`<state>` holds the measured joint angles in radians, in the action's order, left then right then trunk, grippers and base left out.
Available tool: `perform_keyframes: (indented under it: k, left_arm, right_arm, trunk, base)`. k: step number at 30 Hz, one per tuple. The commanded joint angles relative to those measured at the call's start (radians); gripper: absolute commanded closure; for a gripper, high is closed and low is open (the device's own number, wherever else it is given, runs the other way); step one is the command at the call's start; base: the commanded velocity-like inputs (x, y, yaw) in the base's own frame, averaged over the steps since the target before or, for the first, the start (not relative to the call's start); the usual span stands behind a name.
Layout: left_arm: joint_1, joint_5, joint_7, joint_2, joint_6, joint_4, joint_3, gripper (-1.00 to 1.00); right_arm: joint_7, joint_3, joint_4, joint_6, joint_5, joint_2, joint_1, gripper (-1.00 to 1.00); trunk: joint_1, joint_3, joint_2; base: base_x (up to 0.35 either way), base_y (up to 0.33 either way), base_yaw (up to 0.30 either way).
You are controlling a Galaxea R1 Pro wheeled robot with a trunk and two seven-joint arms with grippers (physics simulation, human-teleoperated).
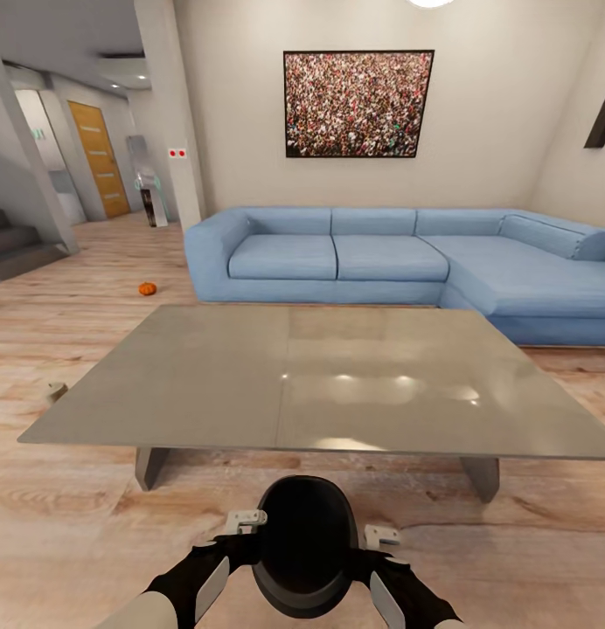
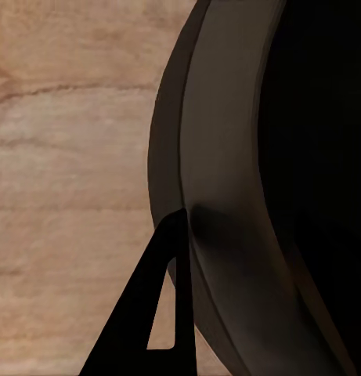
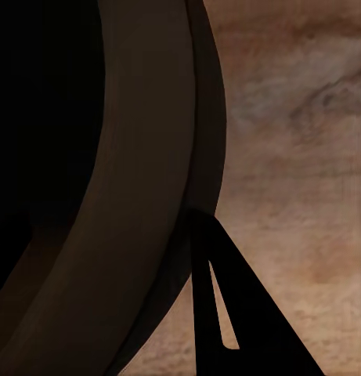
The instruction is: Place each of the two pumpkins and all three candles from the living room inside a cabinet in the living room (use any cabinet), then make sure every cabinet is closed, and position the cauldron so it is next to a table in the living room.
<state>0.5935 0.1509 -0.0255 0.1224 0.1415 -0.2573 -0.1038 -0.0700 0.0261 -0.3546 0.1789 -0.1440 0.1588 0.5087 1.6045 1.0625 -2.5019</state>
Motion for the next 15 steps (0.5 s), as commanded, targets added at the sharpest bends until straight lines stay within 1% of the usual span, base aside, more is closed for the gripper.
perform_keyframes:
  k: [1, 15]
  left_arm:
    - [0.000, 0.015, 0.001, 0.000, 0.001, -0.005, -0.020, 1.00]
    - [0.000, 0.015, 0.001, 0.000, 0.001, -0.006, -0.020, 1.00]
  right_arm:
    - [0.012, 0.003, 0.000, 0.005, -0.031, 0.012, 0.000, 1.00]
    - [0.012, 0.003, 0.000, 0.004, -0.030, 0.012, 0.000, 1.00]
  trunk:
    - [0.000, 0.001, 0.000]
    - [0.000, 0.001, 0.000]
  base:
    - [0.131, 0.000, 0.000]
    - [0.053, 0.000, 0.000]
